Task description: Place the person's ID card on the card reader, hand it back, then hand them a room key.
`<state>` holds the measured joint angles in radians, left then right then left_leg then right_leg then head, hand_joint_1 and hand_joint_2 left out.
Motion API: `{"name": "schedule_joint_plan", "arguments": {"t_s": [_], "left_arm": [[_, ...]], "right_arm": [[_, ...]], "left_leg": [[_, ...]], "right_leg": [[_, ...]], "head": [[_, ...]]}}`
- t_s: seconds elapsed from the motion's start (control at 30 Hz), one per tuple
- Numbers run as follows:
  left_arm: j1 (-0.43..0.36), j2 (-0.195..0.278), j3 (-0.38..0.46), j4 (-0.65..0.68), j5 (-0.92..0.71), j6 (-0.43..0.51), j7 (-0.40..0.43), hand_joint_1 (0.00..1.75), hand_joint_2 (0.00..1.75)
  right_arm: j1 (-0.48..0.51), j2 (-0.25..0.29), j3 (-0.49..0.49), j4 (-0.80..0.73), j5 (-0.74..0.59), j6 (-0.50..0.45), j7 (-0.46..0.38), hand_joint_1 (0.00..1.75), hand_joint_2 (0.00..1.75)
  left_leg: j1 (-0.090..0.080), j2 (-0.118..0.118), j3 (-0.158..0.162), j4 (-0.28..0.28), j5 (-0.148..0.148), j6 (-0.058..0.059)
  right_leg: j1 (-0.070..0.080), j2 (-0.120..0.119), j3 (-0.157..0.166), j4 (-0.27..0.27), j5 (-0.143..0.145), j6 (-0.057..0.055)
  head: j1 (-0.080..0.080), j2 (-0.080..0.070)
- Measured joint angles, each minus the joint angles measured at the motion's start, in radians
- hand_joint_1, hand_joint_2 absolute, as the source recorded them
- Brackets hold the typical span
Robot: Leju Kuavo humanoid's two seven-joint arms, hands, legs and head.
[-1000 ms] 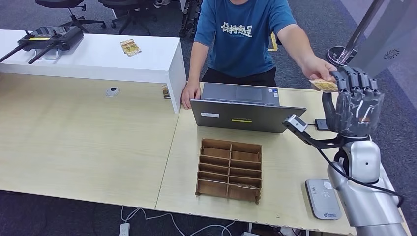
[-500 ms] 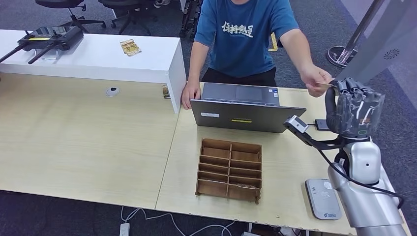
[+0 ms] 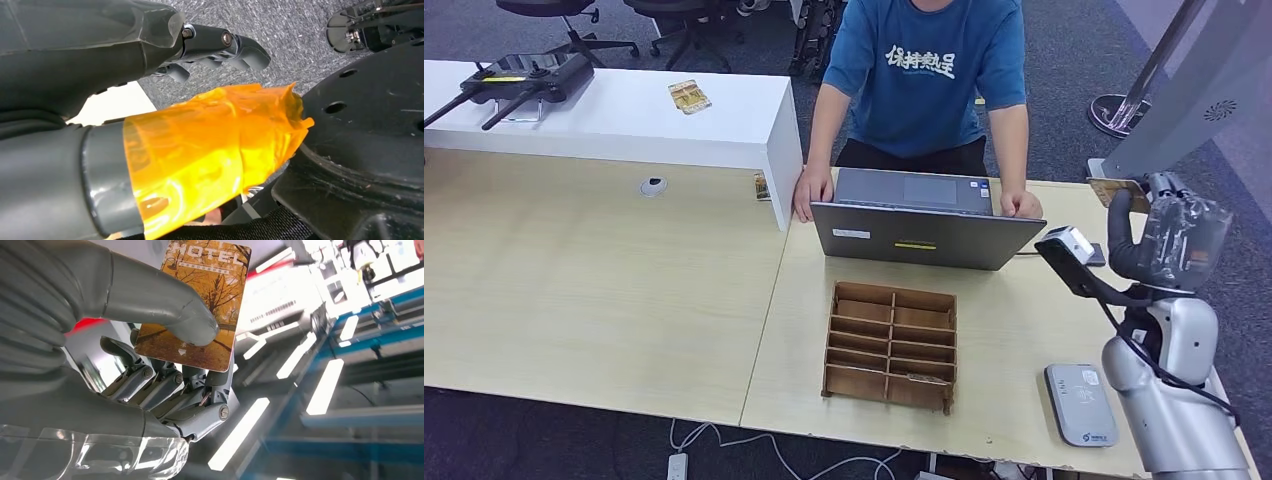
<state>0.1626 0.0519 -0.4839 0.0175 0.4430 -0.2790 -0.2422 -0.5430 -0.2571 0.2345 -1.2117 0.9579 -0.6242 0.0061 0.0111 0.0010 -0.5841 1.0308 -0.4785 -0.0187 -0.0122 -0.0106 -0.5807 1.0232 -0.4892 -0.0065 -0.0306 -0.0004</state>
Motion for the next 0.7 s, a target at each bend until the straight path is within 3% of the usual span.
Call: {"name": "schedule_joint_plan", "arguments": {"t_s": [0.17,0.5,0.7], "left_arm": [[0.002,-0.006,0.011,0.0,0.005,0.005,0.0,0.0,0.0],[0.004,-0.012,0.014,0.0,0.008,0.007,0.0,0.0,0.0],[0.008,-0.019,0.025,0.0,0.018,0.009,0.0,0.0,0.0]], "right_arm": [[0.012,0.0,-0.048,0.008,-0.166,0.047,-0.044,1.75,1.75],[0.02,0.0,-0.083,0.016,-0.205,0.055,-0.054,1.75,1.75],[0.068,-0.017,-0.153,0.028,-0.401,0.123,-0.101,1.75,1.75]], "left_leg": [[0.0,0.0,0.0,0.0,0.0,0.0],[0.0,0.0,0.0,0.0,0.0,0.0],[0.0,-0.001,0.0,0.0,0.0,0.0]], "right_leg": [[0.0,0.0,0.0,0.0,0.0,0.0],[0.0,0.0,0.0,0.0,0.0,0.0],[0.0,-0.001,0.0,-0.001,0.0,0.0]], "head": [[0.0,0.0],[0.0,0.0],[0.0,0.0]]}}
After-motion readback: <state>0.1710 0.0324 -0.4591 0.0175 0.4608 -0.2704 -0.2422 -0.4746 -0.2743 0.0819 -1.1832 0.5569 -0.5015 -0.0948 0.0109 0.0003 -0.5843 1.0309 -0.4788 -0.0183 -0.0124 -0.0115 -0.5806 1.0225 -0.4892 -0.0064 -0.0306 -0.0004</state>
